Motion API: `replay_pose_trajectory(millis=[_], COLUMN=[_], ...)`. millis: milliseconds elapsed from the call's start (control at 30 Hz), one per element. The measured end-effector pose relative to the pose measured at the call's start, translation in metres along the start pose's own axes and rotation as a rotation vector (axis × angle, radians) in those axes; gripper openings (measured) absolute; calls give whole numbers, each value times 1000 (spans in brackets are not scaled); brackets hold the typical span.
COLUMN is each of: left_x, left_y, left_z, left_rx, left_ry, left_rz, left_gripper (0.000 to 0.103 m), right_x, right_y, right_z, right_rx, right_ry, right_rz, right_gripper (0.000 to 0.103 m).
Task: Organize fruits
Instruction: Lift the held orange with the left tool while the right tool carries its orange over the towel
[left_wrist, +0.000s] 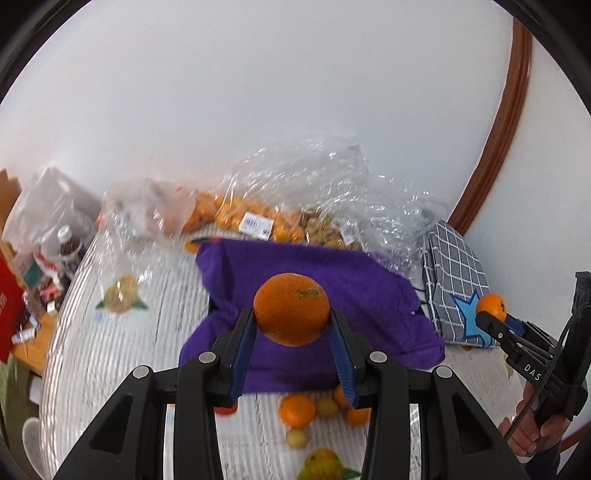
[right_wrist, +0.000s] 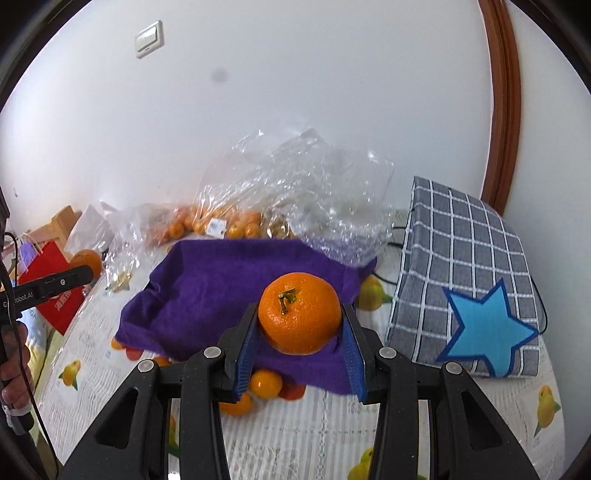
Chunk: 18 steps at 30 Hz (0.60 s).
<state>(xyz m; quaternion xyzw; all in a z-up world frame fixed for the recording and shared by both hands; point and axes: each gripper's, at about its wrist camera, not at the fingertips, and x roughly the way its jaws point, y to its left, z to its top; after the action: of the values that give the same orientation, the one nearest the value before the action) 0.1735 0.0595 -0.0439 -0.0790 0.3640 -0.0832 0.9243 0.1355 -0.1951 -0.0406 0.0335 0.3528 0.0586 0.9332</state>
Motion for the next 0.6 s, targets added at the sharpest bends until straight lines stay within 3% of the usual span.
replay_pose_trajectory(millis=[600], left_x=[93], left_y=[4], left_z=[54], left_rx=[14], left_ry=[68], left_rz=[-15], left_gripper=[38], right_x=[84], right_y=[-9], right_z=[43], right_rx=[25], right_ry=[41], right_rz=[-40], right_gripper=[42])
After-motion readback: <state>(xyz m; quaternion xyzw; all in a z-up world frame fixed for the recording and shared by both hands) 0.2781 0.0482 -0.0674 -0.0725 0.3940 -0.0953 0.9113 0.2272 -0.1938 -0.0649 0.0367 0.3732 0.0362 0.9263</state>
